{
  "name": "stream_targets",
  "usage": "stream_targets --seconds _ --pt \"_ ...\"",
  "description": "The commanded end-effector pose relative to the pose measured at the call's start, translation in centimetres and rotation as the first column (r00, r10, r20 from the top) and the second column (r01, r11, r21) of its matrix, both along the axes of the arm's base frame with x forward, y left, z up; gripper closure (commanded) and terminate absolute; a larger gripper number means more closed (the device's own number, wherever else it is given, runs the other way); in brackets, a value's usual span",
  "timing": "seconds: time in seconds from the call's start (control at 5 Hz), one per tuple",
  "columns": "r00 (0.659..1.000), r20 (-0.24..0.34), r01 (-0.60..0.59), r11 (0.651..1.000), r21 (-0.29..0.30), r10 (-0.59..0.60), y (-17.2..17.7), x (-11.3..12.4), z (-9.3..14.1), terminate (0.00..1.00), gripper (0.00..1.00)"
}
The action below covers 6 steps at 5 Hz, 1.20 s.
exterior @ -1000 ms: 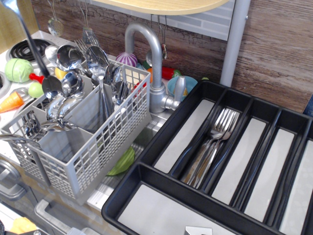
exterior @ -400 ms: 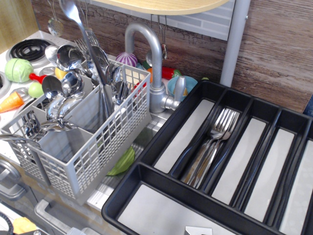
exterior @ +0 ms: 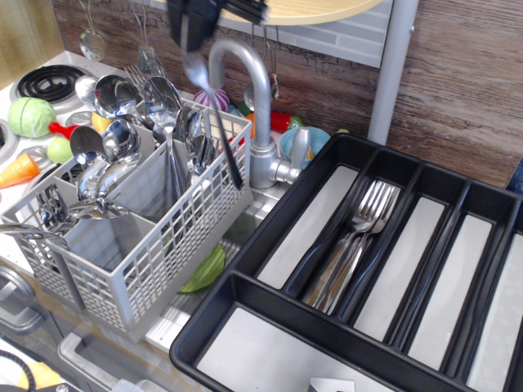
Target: Put fork from basket to tray
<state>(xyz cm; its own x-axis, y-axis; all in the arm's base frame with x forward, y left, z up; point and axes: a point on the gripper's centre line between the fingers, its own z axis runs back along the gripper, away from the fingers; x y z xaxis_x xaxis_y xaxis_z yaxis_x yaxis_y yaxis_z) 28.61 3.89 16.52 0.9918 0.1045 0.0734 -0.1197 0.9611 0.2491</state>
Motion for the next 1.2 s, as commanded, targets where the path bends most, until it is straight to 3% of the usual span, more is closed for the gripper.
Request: stream_targets --seconds 0.0,0.2,0.4,0.8,1.0 --pt "1.0 0.023 -0.021 0.997 0.078 0.019 -3.3 1.3 -2.5 0.0 1.0" --pt "1.0 0.0 0.006 0.999 0.039 -0.006 -4.9 1.9 -4.0 0.0 1.0" --pt "0.999 -0.012 0.04 0.999 -0.036 -0.04 -6.9 2.5 -6.0 0.0 1.0" --pt "0.994 -0.06 0.087 0.996 -0.03 -0.089 -8.6 3.4 -7.1 0.0 1.0" --pt "0.993 -0.091 0.072 0.997 0.027 -0.07 -9.3 3.7 -8.3 1.0 1.0"
